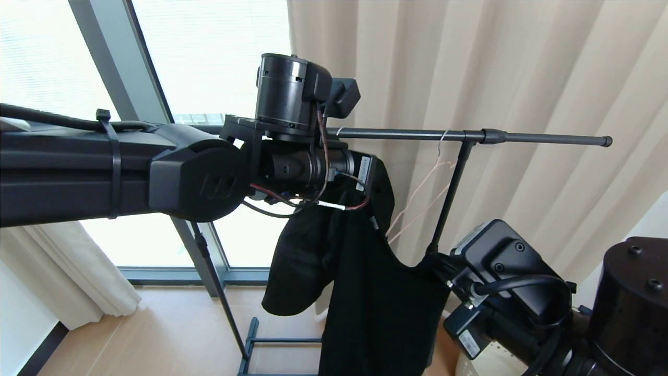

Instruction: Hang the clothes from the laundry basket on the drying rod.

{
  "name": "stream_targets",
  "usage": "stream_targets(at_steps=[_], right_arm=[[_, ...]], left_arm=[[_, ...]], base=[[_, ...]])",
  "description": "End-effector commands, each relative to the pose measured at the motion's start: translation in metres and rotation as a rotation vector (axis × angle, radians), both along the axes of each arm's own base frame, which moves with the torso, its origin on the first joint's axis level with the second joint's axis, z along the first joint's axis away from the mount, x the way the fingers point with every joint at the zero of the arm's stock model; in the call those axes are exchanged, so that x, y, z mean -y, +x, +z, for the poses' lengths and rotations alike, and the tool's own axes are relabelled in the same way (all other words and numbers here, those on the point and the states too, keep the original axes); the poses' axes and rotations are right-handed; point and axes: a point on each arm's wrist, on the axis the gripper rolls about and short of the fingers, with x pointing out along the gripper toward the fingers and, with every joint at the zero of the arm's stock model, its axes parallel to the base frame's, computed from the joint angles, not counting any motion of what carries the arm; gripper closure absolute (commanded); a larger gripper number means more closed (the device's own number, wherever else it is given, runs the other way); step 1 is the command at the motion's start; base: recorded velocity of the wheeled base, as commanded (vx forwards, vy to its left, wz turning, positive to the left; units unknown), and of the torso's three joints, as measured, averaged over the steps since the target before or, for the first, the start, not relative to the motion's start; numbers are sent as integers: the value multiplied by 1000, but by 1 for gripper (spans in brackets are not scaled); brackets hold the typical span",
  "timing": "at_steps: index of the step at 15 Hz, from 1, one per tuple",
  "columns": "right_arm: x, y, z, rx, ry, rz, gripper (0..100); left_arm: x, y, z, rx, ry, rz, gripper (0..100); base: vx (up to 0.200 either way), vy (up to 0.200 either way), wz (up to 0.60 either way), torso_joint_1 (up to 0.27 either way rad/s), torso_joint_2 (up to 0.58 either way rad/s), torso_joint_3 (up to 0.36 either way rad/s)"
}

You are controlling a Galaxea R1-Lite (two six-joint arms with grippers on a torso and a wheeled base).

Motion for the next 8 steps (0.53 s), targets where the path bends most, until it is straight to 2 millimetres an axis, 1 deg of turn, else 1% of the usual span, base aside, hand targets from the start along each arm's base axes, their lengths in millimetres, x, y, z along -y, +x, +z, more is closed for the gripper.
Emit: stream_targets(at_steps=[1,3,4,5,6,8], right_arm=[[-14,-4,-8,-26,-2,39,100],[-30,-5,-14,-56,32,56,100],[-38,-5,-14,-65,73,62,100],[-49,-2,-13,-78,156,48,100],[-54,0,-10,-75,223,40,100],[-57,1,0,-48,313,42,100]], left_arm=[[9,9,-2,13,-22,-27,100],[12,12,-1,29,-41,-48,100],[15,14,-4,30,-45,-58,100],[16,14,-4,41,-63,-84,100],[18,13,-4,44,-71,-95,100],[18,10,-5,41,-70,-93,100]], base=[[0,0,0,0,0,0],[0,0,0,0,0,0],[0,0,0,0,0,0],[0,0,0,0,0,0],[0,0,0,0,0,0],[0,0,0,0,0,0]])
